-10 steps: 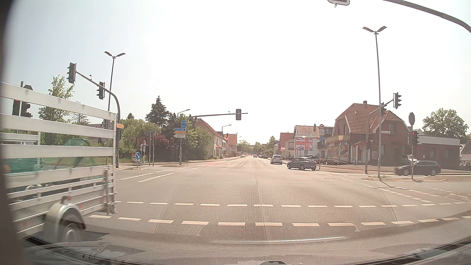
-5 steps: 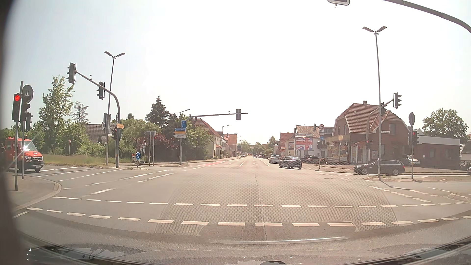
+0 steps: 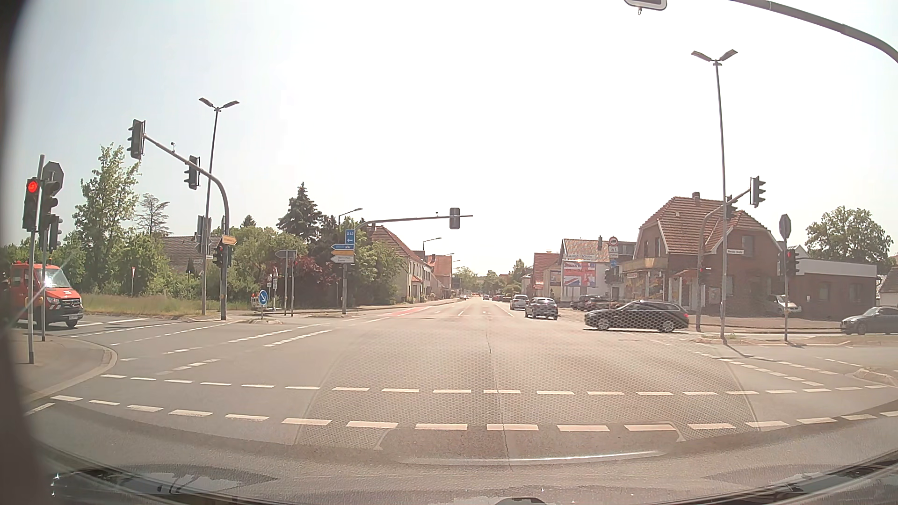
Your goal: Follow the waypoints while adhering to traffic rules and regulations
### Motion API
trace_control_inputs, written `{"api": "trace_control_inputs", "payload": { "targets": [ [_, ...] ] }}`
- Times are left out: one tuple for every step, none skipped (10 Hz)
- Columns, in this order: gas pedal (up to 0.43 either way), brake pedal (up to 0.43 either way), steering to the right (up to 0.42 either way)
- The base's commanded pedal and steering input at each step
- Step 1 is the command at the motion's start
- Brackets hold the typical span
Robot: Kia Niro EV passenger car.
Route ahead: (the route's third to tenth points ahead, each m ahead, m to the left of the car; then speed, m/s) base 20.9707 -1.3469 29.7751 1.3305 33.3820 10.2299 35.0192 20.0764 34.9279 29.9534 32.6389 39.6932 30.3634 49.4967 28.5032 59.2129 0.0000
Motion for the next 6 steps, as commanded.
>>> {"api": "trace_control_inputs", "payload": {
  "targets": [
    [0.0, 0.262, 0.019],
    [0.0, 0.262, 0.019],
    [0.0, 0.262, 0.019],
    [0.0, 0.262, 0.019],
    [0.0, 0.262, 0.019],
    [0.0, 0.262, 0.019]
  ]
}}
